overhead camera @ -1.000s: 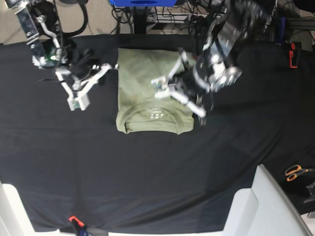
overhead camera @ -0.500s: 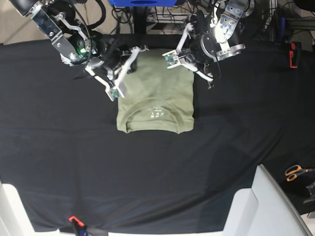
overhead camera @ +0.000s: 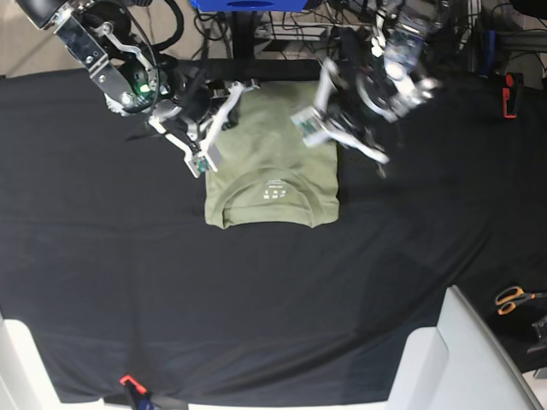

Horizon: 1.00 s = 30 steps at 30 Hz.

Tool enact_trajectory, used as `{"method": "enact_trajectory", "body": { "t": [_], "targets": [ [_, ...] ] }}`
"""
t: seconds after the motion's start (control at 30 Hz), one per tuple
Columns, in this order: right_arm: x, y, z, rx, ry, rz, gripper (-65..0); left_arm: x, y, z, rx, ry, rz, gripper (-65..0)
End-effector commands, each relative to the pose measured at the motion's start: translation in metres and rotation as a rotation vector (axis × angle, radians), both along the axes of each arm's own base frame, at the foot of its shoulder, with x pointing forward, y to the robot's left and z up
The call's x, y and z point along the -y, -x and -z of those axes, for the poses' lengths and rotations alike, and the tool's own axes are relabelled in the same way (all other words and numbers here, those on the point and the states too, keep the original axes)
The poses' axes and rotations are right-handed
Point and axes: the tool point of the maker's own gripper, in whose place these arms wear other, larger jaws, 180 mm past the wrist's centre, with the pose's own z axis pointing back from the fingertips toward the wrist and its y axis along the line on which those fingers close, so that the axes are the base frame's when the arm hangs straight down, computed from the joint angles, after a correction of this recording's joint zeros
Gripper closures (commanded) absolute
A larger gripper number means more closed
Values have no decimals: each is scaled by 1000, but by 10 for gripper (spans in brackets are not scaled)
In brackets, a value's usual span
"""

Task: Fold the T-shirt properly

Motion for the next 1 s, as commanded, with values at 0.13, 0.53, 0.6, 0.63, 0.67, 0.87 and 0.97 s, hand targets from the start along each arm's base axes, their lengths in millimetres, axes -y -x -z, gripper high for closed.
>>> {"method": "enact_trajectory", "body": {
  "t": [0.13,0.53,0.6,0.63,0.67,0.87,0.97],
  "targets": [
    [-25,-3,-9,51,-7,-134,0,-62,7,-5,8,-72,-156,0],
    [7,13,62,-50,112,-72,0,-150,93,7,-169,-12,-481,0],
    [4,15,59,-49,102,-75,0,-148,98,8,-183,6,-488,0],
    [-4,15,52,-34,82,-85,0,-147,99,9,-187,6,-485,0],
    [-13,17,41,-18,48,-92,0,-146,100,9,-187,8,-487,0],
    [-20,23,-16,5,-6,-33,0,-147,119,13,-232,-7,-482,0],
    [6,38,-28,-68,49,70,0,-147,142,18,-285,-20,-483,0]
  ]
}}
